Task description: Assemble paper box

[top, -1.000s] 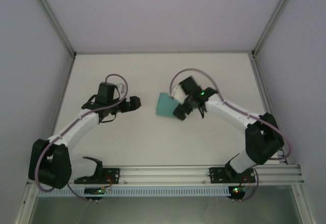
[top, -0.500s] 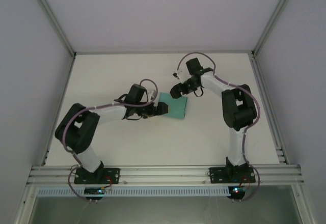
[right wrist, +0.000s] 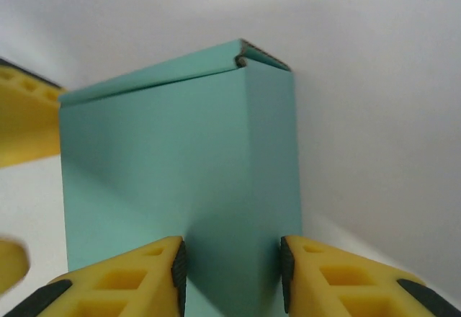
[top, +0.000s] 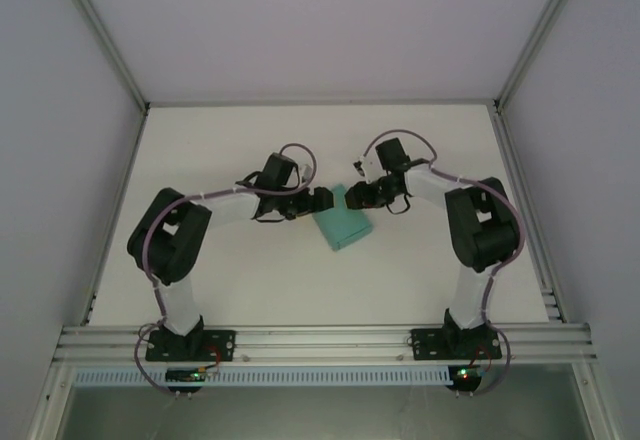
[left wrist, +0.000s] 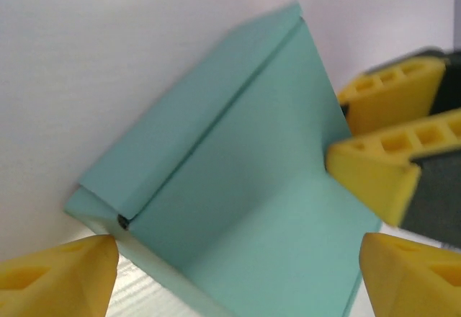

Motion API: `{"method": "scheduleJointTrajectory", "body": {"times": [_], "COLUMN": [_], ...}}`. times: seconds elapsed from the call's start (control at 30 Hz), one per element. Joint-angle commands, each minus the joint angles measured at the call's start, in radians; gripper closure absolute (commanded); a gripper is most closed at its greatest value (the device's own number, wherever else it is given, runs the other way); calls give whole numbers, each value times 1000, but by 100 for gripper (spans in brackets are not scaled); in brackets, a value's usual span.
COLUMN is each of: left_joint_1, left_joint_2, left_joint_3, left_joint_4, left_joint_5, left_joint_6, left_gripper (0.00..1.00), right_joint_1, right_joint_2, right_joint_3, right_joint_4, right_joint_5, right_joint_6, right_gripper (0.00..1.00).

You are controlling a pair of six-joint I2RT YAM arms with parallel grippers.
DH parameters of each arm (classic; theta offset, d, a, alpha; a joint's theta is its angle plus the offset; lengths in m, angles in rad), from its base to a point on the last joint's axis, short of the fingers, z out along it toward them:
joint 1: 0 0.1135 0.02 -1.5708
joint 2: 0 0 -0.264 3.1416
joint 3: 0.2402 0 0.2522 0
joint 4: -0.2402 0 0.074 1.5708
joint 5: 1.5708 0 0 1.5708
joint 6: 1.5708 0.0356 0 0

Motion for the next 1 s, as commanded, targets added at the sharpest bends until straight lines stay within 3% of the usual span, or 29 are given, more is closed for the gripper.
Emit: {"method": "scheduleJointTrajectory", "body": {"times": [0.0, 0.2, 0.33, 0.47, 0.77, 0.83, 0.97], "left_joint_1": [-8, -18, -20, -20, -15, -12, -5], "left_joint_2": [29, 77, 98, 120, 164, 164, 160], "left_joint_3": [35, 35, 31, 26, 19, 13, -2], "left_joint_4": [-46, -85, -95, -50, 36, 45, 68], "left_joint_5": [-8, -31, -61, -36, 20, 19, 28], "left_joint_6": [33, 40, 50, 34, -5, -11, -23], "left_gripper": [17, 26, 37, 57, 83, 95, 100], "right_joint_1": [39, 86, 89, 92, 94, 94, 97], "right_joint_2": [-31, -37, -29, -27, -30, -30, -39], "right_joint_3": [-88, -174, -218, -240, -285, -286, -295], "right_joint_4": [81, 192, 246, 267, 308, 309, 315], "right_joint_5": [23, 35, 23, 27, 17, 17, 35], "right_joint_6": [160, 233, 263, 271, 294, 300, 309], "right_gripper": [62, 66, 71, 72, 72, 72, 73]}}
